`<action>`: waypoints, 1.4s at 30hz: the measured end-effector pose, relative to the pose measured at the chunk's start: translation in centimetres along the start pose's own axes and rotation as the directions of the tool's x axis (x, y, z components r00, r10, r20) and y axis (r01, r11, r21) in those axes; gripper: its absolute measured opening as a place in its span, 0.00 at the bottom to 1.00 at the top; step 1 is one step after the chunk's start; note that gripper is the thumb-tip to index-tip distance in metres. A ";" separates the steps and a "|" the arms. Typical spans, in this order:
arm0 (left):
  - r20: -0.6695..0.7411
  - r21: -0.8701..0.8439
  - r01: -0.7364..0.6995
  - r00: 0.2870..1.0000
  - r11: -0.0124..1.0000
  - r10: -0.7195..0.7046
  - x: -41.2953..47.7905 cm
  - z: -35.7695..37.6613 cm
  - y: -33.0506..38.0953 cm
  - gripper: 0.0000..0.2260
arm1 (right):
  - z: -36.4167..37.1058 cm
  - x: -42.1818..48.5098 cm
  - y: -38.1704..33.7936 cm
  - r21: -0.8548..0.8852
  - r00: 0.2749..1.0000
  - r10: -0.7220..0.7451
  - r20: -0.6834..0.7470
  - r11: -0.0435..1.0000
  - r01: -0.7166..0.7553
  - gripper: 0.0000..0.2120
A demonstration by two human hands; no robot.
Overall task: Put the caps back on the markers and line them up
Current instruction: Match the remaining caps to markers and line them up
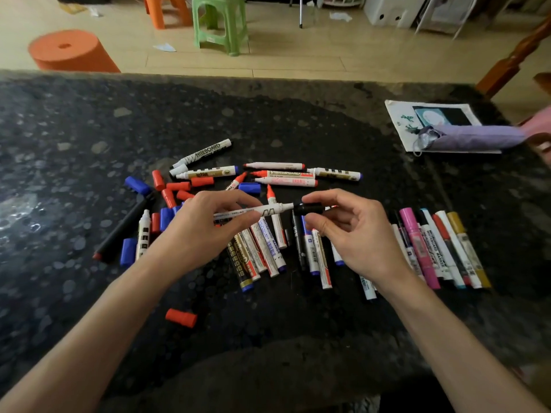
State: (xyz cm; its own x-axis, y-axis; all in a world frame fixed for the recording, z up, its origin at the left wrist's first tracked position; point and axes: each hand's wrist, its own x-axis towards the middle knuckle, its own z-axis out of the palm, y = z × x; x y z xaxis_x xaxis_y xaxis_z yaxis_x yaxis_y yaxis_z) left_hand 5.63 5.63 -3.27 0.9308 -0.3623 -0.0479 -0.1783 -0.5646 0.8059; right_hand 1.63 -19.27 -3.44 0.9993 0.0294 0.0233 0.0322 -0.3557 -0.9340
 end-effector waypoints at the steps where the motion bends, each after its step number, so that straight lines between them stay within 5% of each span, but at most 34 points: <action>1: -0.005 -0.001 0.000 1.000 1.000 0.000 0.0 0.0 0.0 0.10 | 0.0 0.0 0.0 0.006 1.000 -0.004 -0.003 1.000 0.004 0.13; 26: -0.030 0.078 -0.014 0.999 0.997 0.016 -0.1 -0.6 0.4 0.08 | 0.8 0.4 -0.3 -0.160 0.988 -0.154 0.005 0.975 0.153 0.11; 42: -0.053 0.043 0.054 0.997 0.998 -0.052 -0.7 0.9 0.8 0.08 | 2.4 -0.4 0.4 0.006 0.988 -0.133 -0.075 0.991 0.134 0.09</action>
State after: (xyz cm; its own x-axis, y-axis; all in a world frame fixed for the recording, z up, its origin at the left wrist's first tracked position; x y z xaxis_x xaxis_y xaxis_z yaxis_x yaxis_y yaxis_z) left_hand 4.55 4.82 -3.14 0.9544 -0.2928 -0.0580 -0.1415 -0.6149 0.7758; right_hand 1.21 -17.18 -4.66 0.9848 0.0060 0.1739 0.1654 -0.3431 -0.9246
